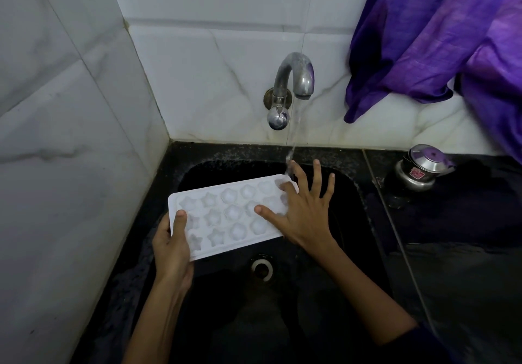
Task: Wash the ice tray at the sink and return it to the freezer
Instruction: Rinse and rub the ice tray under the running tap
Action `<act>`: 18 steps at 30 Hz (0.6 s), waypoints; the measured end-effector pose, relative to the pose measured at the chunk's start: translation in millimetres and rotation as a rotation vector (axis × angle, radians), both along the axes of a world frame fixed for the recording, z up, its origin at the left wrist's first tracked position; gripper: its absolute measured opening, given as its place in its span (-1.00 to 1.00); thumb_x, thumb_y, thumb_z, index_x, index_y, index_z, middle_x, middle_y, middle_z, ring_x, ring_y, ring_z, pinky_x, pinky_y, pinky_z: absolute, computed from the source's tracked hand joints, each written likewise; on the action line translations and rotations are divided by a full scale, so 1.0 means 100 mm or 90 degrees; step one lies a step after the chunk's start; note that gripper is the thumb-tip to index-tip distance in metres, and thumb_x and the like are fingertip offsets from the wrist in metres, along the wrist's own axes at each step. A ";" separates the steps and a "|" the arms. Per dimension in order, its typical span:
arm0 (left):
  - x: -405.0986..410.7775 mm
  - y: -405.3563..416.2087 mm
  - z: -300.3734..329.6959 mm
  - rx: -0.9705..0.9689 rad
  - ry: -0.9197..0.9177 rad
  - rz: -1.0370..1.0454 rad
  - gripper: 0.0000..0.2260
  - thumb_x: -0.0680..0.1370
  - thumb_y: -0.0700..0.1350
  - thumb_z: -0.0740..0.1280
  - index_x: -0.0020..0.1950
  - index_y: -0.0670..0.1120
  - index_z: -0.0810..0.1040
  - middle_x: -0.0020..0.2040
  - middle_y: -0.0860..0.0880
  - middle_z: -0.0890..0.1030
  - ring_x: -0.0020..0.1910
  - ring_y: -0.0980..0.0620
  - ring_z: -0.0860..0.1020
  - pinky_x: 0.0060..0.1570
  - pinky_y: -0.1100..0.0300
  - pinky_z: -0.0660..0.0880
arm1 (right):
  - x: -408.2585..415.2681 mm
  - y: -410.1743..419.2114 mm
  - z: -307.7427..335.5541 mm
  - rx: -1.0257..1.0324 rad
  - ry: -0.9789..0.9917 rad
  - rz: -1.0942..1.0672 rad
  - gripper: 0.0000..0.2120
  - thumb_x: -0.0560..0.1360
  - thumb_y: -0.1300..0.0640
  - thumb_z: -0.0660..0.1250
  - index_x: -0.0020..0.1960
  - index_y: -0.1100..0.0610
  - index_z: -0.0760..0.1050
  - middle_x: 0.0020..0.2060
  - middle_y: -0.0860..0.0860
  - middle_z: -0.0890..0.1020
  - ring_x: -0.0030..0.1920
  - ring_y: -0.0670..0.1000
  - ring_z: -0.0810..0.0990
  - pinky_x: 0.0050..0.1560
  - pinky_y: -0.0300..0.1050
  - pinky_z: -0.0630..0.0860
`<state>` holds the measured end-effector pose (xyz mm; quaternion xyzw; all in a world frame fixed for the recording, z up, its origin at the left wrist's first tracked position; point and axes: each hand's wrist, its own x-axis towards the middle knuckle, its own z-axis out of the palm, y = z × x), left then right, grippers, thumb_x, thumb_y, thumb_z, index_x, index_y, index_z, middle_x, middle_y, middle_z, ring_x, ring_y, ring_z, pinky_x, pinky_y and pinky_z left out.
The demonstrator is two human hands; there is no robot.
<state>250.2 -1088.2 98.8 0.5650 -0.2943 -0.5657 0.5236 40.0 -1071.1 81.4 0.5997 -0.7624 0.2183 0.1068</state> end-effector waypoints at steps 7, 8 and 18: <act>0.05 -0.09 0.00 0.036 0.005 -0.004 -0.73 0.62 -0.06 0.21 0.29 -0.08 0.48 0.17 -0.13 0.60 0.11 -0.14 0.59 0.11 -0.07 0.52 | -0.12 0.10 -0.15 -0.007 -0.013 0.028 -0.35 0.34 -0.54 -0.06 -0.04 -0.08 0.50 0.38 -0.04 0.27 0.47 0.16 0.02 0.38 0.17 -0.12; 0.05 -0.10 0.00 0.036 0.005 -0.012 -0.72 0.62 -0.07 0.21 0.30 -0.09 0.48 0.16 -0.13 0.60 0.10 -0.14 0.59 0.10 -0.05 0.52 | -0.13 0.09 -0.17 0.003 -0.017 0.032 -0.35 0.34 -0.55 -0.08 -0.02 -0.09 0.49 0.40 -0.03 0.27 0.47 0.16 0.01 0.38 0.18 -0.13; 0.06 -0.11 -0.03 0.064 0.021 -0.014 -0.72 0.61 -0.06 0.22 0.30 -0.10 0.48 0.15 -0.13 0.61 0.05 -0.13 0.61 -0.09 0.04 0.56 | -0.14 0.07 -0.14 -0.037 -0.010 0.048 -0.40 0.38 -0.50 -0.02 -0.06 -0.07 0.53 0.33 -0.01 0.36 0.41 0.18 0.12 0.33 0.14 0.00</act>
